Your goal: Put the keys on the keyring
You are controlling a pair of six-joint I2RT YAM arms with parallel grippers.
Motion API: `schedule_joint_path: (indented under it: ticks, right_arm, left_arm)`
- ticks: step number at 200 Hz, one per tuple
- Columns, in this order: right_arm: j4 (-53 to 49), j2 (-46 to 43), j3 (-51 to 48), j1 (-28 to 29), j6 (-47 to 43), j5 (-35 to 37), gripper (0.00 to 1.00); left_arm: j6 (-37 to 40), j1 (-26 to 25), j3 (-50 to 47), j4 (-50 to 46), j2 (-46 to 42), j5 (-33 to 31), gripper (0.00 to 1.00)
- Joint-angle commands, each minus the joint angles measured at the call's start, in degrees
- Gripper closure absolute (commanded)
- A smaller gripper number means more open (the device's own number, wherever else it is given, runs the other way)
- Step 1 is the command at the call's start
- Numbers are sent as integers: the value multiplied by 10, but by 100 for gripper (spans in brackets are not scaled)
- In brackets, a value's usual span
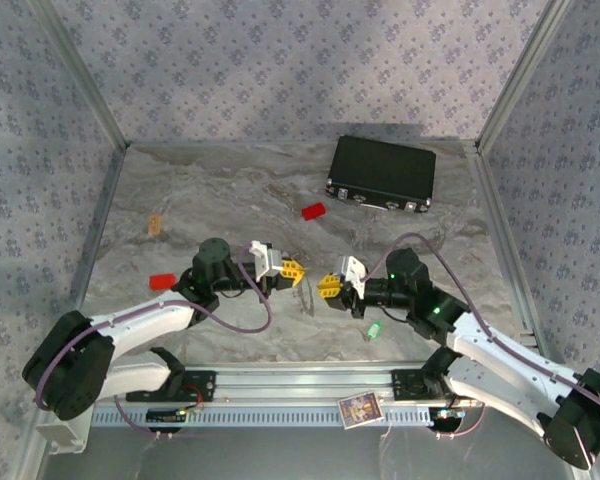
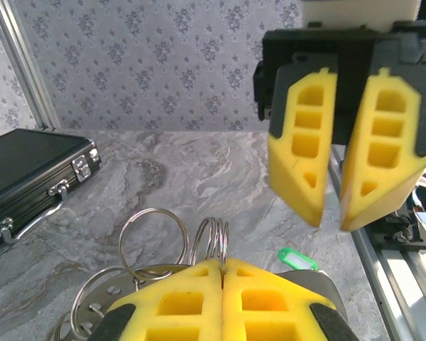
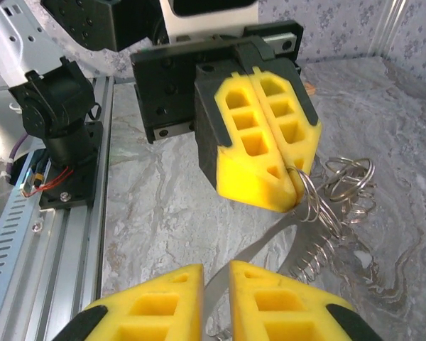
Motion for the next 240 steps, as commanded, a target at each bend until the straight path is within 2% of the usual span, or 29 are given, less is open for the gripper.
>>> schedule_joint_path:
  ticks: [1, 62, 190, 219, 240]
  right_arm:
    - [34, 15, -5, 5, 13, -2, 84]
    - [71, 35, -4, 8, 1, 40, 80]
    - [104, 68, 13, 16, -1, 7, 76]
    - [119, 79, 17, 18, -1, 4, 81]
    - [118, 91, 25, 17, -5, -4, 95]
  left_arm:
    - [1, -3, 7, 25, 1, 32, 100]
    - [12, -3, 17, 7, 0, 68, 100]
    - [10, -7, 27, 0, 5, 88, 100]
    - [9, -8, 27, 1, 4, 90, 100]
    - [10, -8, 28, -1, 4, 87, 100]
